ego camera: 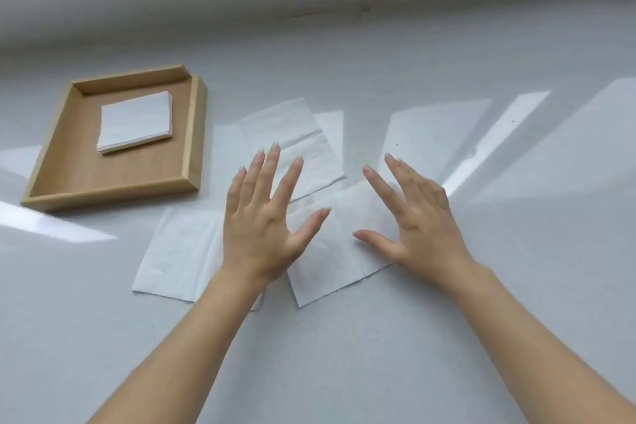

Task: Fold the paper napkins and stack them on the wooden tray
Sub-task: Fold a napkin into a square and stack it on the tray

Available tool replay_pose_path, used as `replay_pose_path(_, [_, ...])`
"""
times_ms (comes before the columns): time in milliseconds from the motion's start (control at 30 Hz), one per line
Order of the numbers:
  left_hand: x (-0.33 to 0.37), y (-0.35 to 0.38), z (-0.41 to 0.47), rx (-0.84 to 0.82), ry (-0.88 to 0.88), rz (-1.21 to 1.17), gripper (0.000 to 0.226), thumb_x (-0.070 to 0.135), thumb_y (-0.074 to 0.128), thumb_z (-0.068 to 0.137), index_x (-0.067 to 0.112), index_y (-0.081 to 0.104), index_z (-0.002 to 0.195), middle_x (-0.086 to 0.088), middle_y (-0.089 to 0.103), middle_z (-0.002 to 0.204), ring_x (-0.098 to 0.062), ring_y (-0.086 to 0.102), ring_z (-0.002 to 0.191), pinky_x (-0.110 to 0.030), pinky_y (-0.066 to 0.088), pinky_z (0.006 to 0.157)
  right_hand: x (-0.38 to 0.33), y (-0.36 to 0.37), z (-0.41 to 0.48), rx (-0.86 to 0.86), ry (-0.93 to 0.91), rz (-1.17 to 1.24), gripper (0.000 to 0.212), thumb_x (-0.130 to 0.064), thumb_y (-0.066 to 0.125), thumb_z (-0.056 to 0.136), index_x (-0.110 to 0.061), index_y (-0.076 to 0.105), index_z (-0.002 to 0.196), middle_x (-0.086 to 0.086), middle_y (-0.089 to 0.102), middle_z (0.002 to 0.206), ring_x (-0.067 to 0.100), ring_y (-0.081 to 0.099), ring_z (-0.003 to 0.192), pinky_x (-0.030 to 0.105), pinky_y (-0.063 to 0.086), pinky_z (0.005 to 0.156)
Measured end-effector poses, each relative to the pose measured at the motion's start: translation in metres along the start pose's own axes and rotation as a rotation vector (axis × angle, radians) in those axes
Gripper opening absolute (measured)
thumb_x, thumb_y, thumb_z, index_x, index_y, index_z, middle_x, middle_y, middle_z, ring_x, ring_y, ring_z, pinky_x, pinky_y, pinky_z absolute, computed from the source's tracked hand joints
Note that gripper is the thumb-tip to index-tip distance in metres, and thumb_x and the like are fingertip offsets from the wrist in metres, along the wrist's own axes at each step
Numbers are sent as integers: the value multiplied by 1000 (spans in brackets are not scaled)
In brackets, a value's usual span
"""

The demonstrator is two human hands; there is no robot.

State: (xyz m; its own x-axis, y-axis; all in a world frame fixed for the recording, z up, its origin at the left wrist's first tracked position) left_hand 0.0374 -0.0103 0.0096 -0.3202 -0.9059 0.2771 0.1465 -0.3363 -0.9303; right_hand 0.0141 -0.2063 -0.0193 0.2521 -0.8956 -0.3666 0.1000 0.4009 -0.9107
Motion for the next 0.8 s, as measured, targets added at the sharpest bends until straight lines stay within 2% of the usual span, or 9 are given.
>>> replay_pose_path(67, [4,-1,-4,13,59,-31,61,54,46,82,16,50,129,-12,45,141,-23,37,129,-36,20,108,0,-5,-1,47,-31,5,70,-58,49,76,-21,38,135,14,51,132,23,40,119,35,26,97])
replay_pose_path(133, [8,1,-15,20,118,-62,49,46,51,82,11,59,116,-12,58,121,-22,48,109,-32,31,96,2,-7,-6,112,-61,3,56,-51,52,77,-12,54,117,10,63,107,22,49,100,32,30,86])
replay_pose_path(200, [13,2,-24,16,177,-97,38,41,53,83,9,63,102,-10,63,99,-23,53,90,-31,38,82,2,-8,-9,143,-113,6,37,-42,54,79,-9,61,95,6,65,87,25,57,82,32,32,77])
replay_pose_path(267, [19,4,-33,-34,226,-89,32,39,52,85,11,65,90,-5,62,83,-24,55,73,-32,40,69,5,-9,-9,135,-146,-6,26,-34,53,79,-9,61,79,5,62,76,28,58,71,31,31,71])
replay_pose_path(333, [24,8,-42,-99,230,-77,31,41,51,85,13,63,82,-2,57,74,-23,51,64,-32,39,60,8,-9,-6,115,-139,-20,24,-30,52,79,-9,61,74,5,61,73,28,56,67,31,30,68])
replay_pose_path(500, [54,9,-60,-195,172,-24,33,46,49,81,16,60,80,0,53,70,-22,48,60,-35,43,53,8,-13,10,62,-157,-14,23,-28,51,79,-9,61,71,5,61,74,28,55,66,32,32,66])
replay_pose_path(600, [84,11,-66,-241,151,30,32,49,49,75,18,57,77,0,51,67,-22,49,58,-29,40,47,6,-10,22,0,-173,-6,21,-23,48,80,-9,60,71,5,61,74,29,55,67,32,33,63])
replay_pose_path(667, [100,14,-67,-275,127,53,30,47,47,73,18,54,75,1,50,66,-20,49,56,-26,38,43,3,-9,28,-54,-190,-3,22,-25,47,79,-9,60,71,6,61,75,29,55,67,34,39,61])
replay_pose_path(800, [107,20,-60,-338,54,17,27,46,42,72,21,51,69,4,50,60,-17,50,50,-22,28,39,-2,-9,35,-127,-242,18,24,-28,48,78,-10,62,75,5,63,78,27,56,70,36,45,62])
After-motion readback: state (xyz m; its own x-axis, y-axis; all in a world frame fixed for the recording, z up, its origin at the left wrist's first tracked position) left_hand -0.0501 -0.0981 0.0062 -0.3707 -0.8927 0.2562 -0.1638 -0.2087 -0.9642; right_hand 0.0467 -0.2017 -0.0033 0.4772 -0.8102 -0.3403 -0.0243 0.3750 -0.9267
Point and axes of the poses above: each hand's wrist, its own z-axis towards the middle knuckle, its own y-axis out of the palm, x = y × z, the point moved 4 cm from there along z, towards the middle knuckle
